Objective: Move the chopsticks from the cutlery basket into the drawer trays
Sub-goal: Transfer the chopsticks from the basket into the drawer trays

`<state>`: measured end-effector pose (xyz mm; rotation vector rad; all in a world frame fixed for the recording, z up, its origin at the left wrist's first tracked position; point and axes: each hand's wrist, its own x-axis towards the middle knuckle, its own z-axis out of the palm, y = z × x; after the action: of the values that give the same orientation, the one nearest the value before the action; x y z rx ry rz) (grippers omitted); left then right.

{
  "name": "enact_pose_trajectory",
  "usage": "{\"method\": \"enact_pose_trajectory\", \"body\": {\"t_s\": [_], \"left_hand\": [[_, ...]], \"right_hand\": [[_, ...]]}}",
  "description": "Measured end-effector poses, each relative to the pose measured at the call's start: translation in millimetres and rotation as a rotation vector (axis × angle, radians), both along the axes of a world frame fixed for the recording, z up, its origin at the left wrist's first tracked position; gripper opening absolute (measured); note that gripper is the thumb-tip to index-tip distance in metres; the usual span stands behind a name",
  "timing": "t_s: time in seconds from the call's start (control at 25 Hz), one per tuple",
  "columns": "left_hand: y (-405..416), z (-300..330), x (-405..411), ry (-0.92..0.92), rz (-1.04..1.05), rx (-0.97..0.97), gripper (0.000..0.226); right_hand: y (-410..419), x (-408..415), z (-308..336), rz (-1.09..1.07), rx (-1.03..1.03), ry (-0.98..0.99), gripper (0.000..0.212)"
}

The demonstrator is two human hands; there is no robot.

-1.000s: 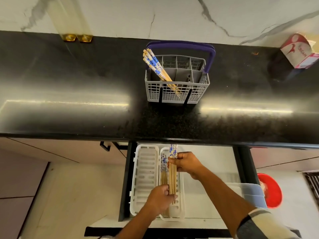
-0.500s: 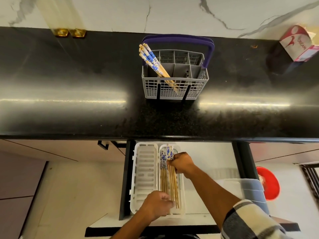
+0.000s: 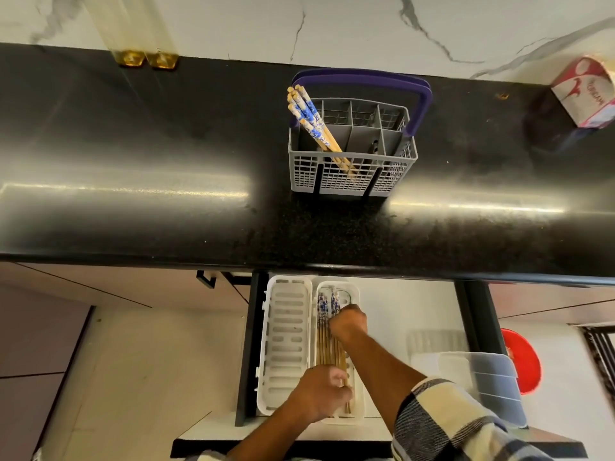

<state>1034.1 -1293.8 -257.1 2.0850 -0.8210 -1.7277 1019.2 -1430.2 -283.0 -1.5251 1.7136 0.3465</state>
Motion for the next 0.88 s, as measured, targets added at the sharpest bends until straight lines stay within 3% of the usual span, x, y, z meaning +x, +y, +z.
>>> {"method": "enact_pose_trajectory", "body": {"t_s": [0.12,0.36,0.72,0.88], "left_hand": [[-9,1,-8,-0.217,-0.270,-0.116,0.046],[-14,-15,-19,-0.489,-0.728,-0.181,0.067],[-10,-43,-25,-0.525,-0.827,-0.170,0.068],[-11,-59,-25,-0.539,-0.918,-0.126,0.068]], "right_hand": [[-2,1,5,-0.023,0.010,0.019,0.030],[4,6,8,0.007,-0.004,0.056,0.029],[11,2,14,0.055,-0.092,0.010,0.017],[16,-3,13,0.109,-0.139,0.032,0.021]]}}
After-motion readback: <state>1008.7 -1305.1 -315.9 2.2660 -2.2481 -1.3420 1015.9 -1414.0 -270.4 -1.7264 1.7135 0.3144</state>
